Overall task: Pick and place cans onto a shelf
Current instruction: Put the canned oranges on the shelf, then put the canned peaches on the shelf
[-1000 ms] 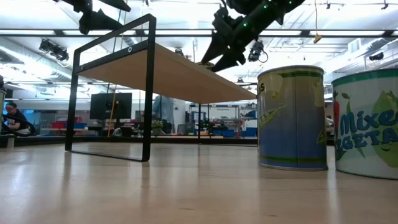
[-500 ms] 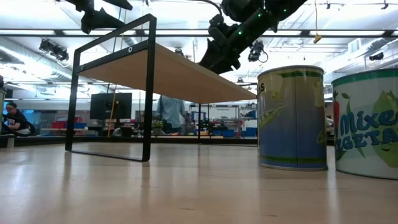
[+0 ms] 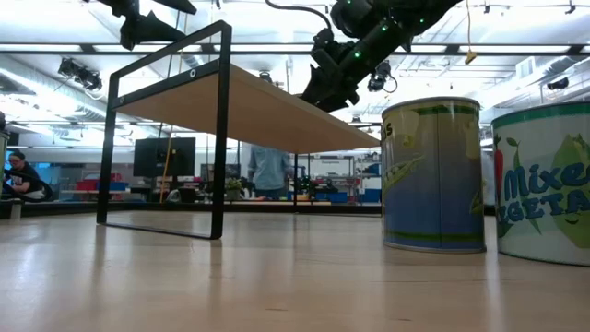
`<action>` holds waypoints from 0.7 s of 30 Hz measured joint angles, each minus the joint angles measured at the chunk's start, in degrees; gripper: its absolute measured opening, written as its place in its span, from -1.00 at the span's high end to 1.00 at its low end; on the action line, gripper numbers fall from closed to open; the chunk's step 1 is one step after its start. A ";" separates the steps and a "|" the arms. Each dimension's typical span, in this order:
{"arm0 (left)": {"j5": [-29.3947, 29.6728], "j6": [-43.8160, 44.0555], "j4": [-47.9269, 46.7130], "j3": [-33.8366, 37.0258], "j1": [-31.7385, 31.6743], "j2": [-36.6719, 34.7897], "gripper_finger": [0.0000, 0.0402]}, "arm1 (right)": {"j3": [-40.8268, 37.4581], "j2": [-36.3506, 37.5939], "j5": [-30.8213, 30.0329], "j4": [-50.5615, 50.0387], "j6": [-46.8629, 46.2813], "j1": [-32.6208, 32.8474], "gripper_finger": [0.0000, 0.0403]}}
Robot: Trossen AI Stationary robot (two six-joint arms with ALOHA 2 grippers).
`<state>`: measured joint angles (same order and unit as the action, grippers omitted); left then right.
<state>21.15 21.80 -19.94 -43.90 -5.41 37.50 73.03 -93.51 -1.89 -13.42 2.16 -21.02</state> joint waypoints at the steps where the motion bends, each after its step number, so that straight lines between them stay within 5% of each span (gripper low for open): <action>1: 0.00 0.00 -0.01 0.00 0.00 0.00 -0.49 | 0.00 0.02 0.06 -0.18 -0.25 0.10 -0.72; 21: -1.51 -1.92 -0.05 0.02 0.00 0.00 -0.49 | 6.34 6.81 8.02 -37.88 -6.11 18.69 -0.72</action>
<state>19.64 19.88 -19.99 -43.88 -5.41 37.50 79.38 -86.70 6.13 -51.30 -3.96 -2.33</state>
